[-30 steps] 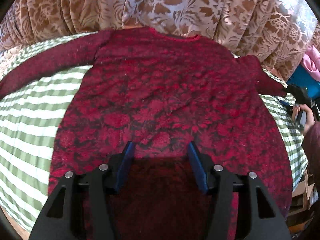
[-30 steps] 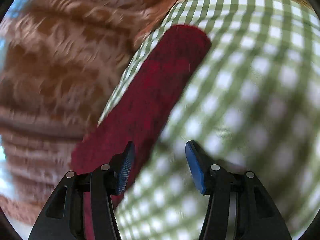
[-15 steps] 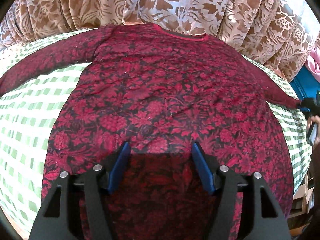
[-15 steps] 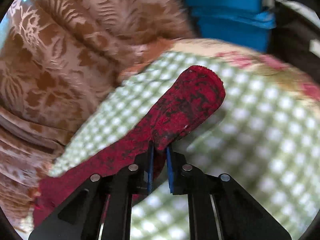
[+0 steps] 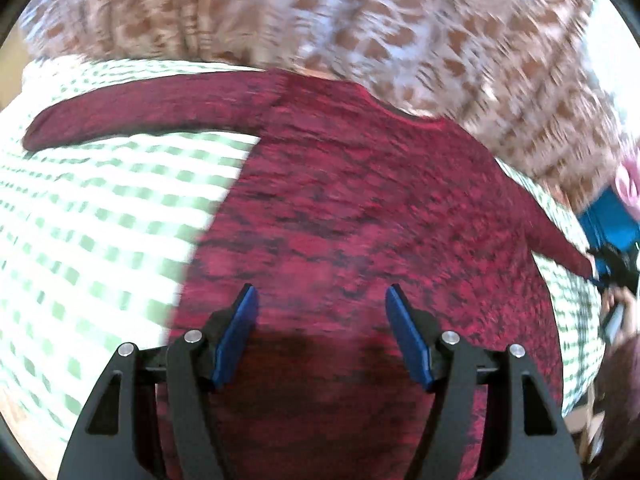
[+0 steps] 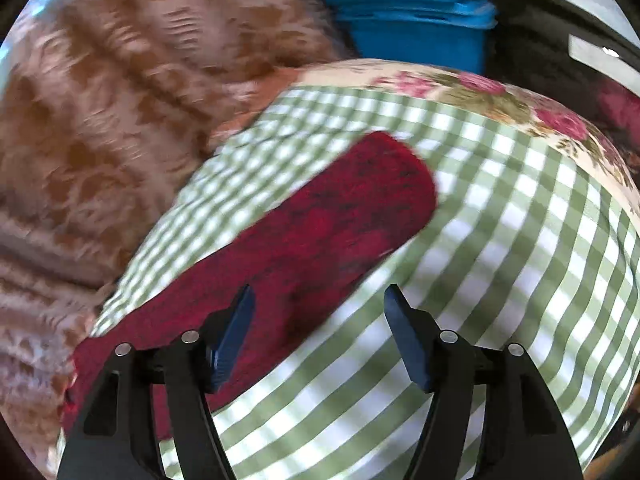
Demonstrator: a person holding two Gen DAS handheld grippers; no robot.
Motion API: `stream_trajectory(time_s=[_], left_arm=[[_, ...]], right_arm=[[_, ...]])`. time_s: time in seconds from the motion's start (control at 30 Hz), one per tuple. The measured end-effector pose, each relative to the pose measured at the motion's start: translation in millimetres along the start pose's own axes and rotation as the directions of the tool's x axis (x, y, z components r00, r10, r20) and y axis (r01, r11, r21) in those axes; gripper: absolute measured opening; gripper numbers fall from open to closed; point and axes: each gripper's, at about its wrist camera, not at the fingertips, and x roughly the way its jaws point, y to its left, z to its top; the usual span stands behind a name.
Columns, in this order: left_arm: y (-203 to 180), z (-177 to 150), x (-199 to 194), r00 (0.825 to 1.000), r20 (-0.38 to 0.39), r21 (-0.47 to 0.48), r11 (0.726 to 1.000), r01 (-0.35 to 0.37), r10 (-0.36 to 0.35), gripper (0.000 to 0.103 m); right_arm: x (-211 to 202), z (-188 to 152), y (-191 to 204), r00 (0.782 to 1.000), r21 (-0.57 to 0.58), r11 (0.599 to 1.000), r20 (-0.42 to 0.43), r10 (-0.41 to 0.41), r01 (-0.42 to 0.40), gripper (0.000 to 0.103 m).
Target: Fold small clothes
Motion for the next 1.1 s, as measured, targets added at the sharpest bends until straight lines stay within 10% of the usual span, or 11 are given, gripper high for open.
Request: stream_trajectory(time_s=[0.2,0.5,0.7,0.9,1.0,1.1], left_arm=[[86.7,21.7,-12.3,0.993,0.039,-0.233,0.967,-0.099,0.111,0.070],[249.6,77.8,-23.9,0.935,0.052,-0.518,0.810,-0.275,0.351,0.075],[330.4,122.1,-13.4,0.894,0.026,-0.587,0.731,-0.349,0.447,0.086],[367.7,156.9,22.7,0.882,-0.010,-0.577,0.718,-0.389,0.471,0.057],[376.2,169.5,36.4,0.888,-0.029,-0.536,0.742,-0.402,0.460,0.016],[360.4,180.7,22.2,0.847,0.032,-0.496,0.744,-0.447,0.531,0.009]], right_arm=[[-15.4,-70.4,109.6,0.973,-0.262,0.939,-0.121,0.198,-0.223,0.070],[-9.5,-247.4,260.3,0.864,-0.592,0.647,-0.443,0.237,-0.481,0.070],[-7.2,-301.1,269.2,0.921,-0.740,0.548,-0.335,0.201,-0.389,0.093],[-3.3,-300.3,269.0,0.917,-0.736,0.549,-0.350,0.192,-0.396,0.099],[-1.6,-303.0,271.6,0.918,-0.736,0.551,-0.345,0.196,-0.394,0.099],[-1.1,-303.1,272.1,0.923,-0.744,0.547,-0.337,0.189,-0.383,0.099]])
